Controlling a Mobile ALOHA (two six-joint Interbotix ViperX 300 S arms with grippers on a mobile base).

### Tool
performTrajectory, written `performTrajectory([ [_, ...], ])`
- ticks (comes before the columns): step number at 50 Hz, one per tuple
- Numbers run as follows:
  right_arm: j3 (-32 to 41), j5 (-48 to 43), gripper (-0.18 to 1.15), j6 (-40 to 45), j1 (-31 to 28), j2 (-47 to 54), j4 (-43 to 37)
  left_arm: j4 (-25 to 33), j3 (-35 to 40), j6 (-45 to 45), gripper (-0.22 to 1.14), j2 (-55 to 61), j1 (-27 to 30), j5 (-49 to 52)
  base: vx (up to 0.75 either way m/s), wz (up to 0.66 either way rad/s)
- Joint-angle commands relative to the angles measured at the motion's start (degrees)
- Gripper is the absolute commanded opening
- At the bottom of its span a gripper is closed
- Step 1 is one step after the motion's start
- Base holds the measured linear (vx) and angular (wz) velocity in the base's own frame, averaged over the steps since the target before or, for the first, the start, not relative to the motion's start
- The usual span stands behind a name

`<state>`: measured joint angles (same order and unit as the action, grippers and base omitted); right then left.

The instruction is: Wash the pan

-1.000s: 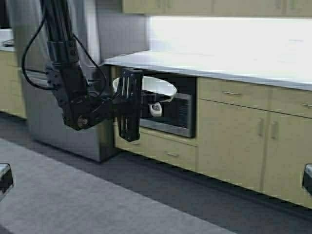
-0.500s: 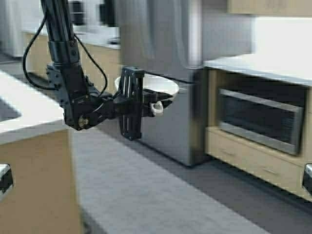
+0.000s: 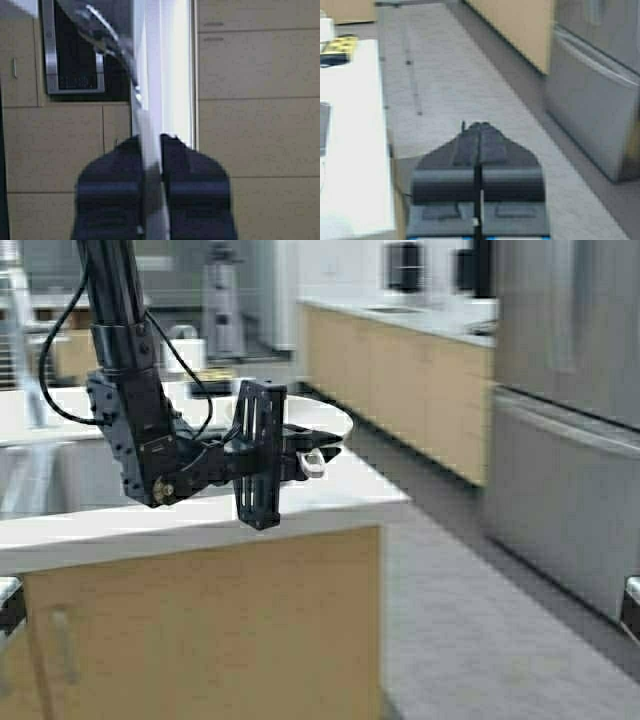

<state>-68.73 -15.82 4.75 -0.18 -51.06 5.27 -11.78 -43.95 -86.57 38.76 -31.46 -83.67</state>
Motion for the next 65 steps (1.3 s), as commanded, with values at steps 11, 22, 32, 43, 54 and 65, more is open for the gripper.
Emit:
performTrajectory([
  [11, 1.23, -0.62, 0.06, -0.35, 0.09, 0.97, 0.0, -0.35, 1.23, 0.35, 0.02, -1.41, 0.44, -1.05, 0.2, 0.54],
  [22, 0.7, -0.53, 0.06, -0.09, 0.09, 1.32, 0.0, -0.97, 1.58, 0.18, 0.02, -1.41, 0.44, -1.05, 0.22, 0.45],
  [32, -0.09, -0.53, 0.06, 0.09, 0.09, 1.05, -0.26, -2.2, 0.44, -1.41, 0.02, -1.67, 0.44, -1.05, 0.2, 0.31],
  [43, -0.18, -0.53, 0.06, 0.18, 0.18, 0.88, -0.44, -2.99, -0.7, -4.48, 0.02, -0.53, 4.48, -1.05, 0.17, 0.23],
  [54, -1.14, -0.44, 0.06, 3.16, 0.09, -0.62, -0.35, -7.03, 2.02, -4.92, 0.02, 1.05, 11.95, -0.09, 0.18, 0.25],
  [65, -0.88, -0.26, 0.06, 3.25, 0.09, -1.41, -0.26, -14.41, 7.29, -7.03, 0.02, 3.43, 14.5, 2.55, 0.17, 0.25],
])
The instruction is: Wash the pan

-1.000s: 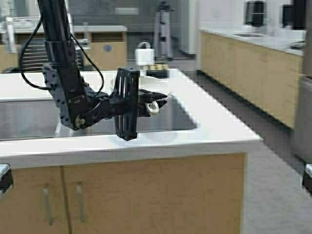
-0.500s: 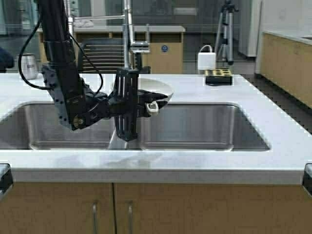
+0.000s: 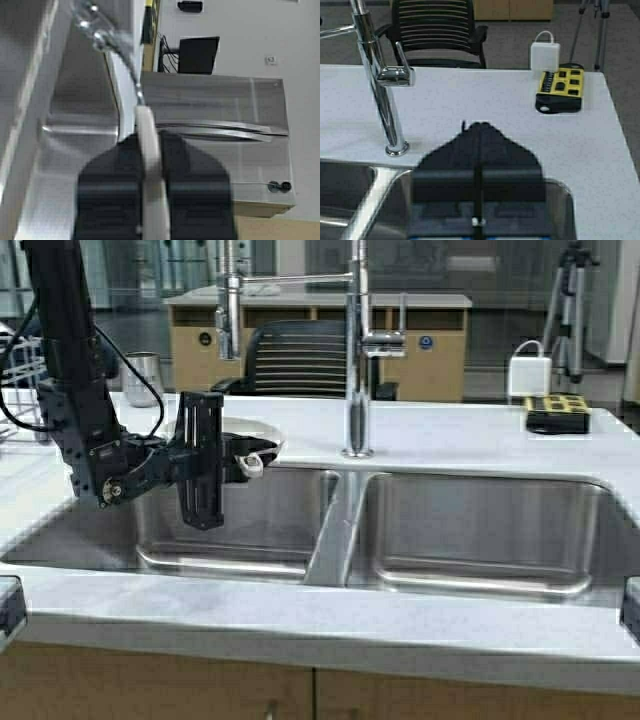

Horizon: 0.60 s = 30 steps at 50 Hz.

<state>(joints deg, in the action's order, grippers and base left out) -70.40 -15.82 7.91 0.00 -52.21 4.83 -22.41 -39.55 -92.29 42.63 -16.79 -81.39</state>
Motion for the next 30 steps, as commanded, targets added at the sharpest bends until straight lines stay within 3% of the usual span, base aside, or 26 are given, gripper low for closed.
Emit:
performTrajectory([
  [1, 0.79, -0.18, 0.06, 0.09, -0.18, -0.26, 0.18, -4.39, 2.99, -1.93, 0.02, -0.35, -0.18, 0.26, 0.15, 0.23],
  [8, 0.97, 0.0, 0.06, -0.09, -1.76, -0.26, 0.62, -7.29, 1.23, -3.96, 0.02, -1.05, -0.7, 0.09, 0.14, 0.19],
  [30, 1.76, 0.0, 0.06, -0.09, -2.37, 1.76, 1.05, -9.14, -11.51, 0.35, 0.02, -5.27, -1.32, -7.03, 0.13, 0.05],
])
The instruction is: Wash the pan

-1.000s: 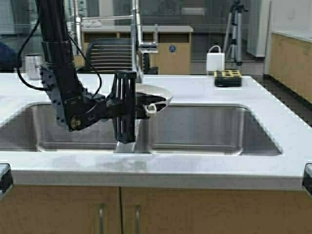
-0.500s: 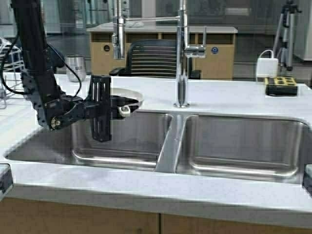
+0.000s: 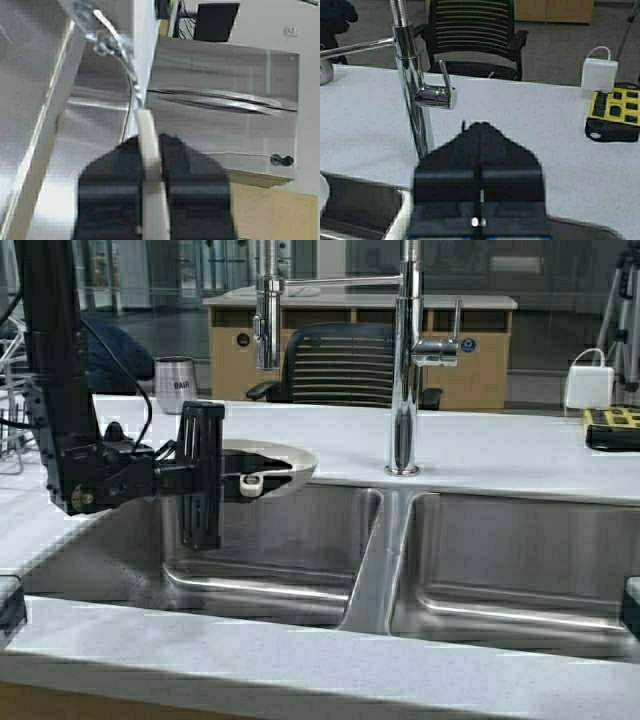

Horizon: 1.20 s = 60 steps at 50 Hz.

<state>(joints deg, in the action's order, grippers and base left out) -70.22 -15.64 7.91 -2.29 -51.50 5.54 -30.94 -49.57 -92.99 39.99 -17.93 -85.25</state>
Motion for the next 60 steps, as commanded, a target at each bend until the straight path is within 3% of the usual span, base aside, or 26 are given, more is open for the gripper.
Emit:
performTrajectory([
  [1, 1.58, -0.18, 0.06, -0.09, -0.09, 1.14, 0.44, -0.7, -1.85, 1.05, 0.02, -2.64, -0.18, -3.52, 0.14, -0.01],
  [16, 1.58, -0.18, 0.06, -0.09, -0.09, 3.6, 2.46, -0.53, -7.47, 3.87, 0.02, -3.34, -0.18, -7.38, 0.14, -0.05],
  [30, 3.25, -0.79, 0.09, 0.53, -1.67, 9.4, 3.16, -0.7, -8.09, 4.22, 0.02, -3.43, -0.18, -8.35, 0.1, -0.02],
  [35, 3.6, -0.79, 0.26, 0.79, -3.78, 10.72, 3.16, -0.7, -8.79, 4.48, 0.02, -3.43, -0.18, -8.35, 0.09, 0.04],
  [44, 6.77, -0.79, 1.0, 0.97, -5.27, 16.17, 3.25, -0.97, -8.79, 4.39, 0.02, -3.34, -0.18, -8.35, 0.08, 0.07],
  [46, 7.73, -0.79, 1.09, 0.97, -5.45, 18.37, 3.34, -1.32, -8.79, 4.39, 0.02, -3.43, -0.18, -8.35, 0.07, 0.06],
  [60, 16.61, -3.52, 1.03, 0.88, -8.26, 33.57, 6.59, -1.93, -9.93, 4.57, 0.02, -3.34, -0.18, -8.7, 0.03, 0.01],
])
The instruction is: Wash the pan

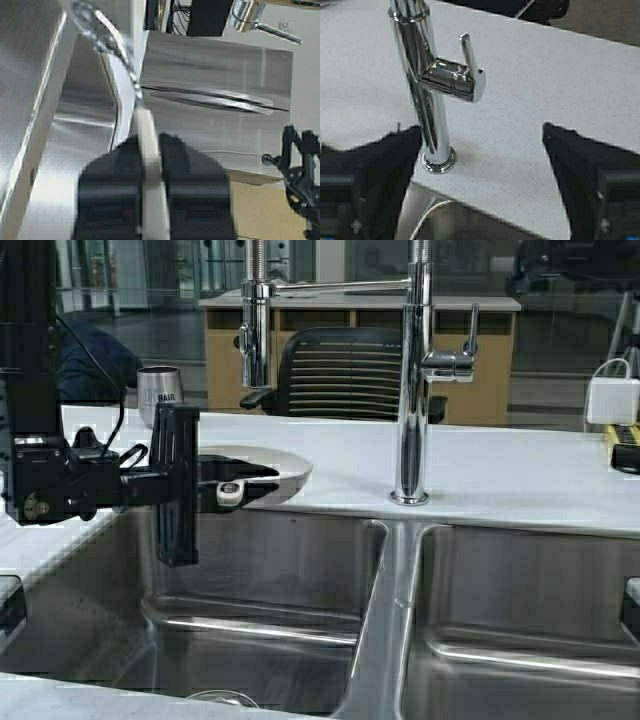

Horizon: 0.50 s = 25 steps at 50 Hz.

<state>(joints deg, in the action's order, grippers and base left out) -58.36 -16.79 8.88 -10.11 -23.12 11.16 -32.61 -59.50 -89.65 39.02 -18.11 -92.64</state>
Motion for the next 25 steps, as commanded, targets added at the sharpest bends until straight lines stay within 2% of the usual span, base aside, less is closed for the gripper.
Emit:
performTrajectory([
  [1, 5.36, -2.72, 1.03, -0.09, -0.44, 6.15, 1.14, -0.26, 0.0, 1.23, 0.02, -2.37, 0.0, -1.41, 0.01, 0.0],
  [25, 13.89, -5.89, 1.03, -0.26, -0.44, 18.72, 1.41, -0.35, 0.0, 1.23, 0.02, -1.67, 0.0, -2.2, 0.0, 0.0],
])
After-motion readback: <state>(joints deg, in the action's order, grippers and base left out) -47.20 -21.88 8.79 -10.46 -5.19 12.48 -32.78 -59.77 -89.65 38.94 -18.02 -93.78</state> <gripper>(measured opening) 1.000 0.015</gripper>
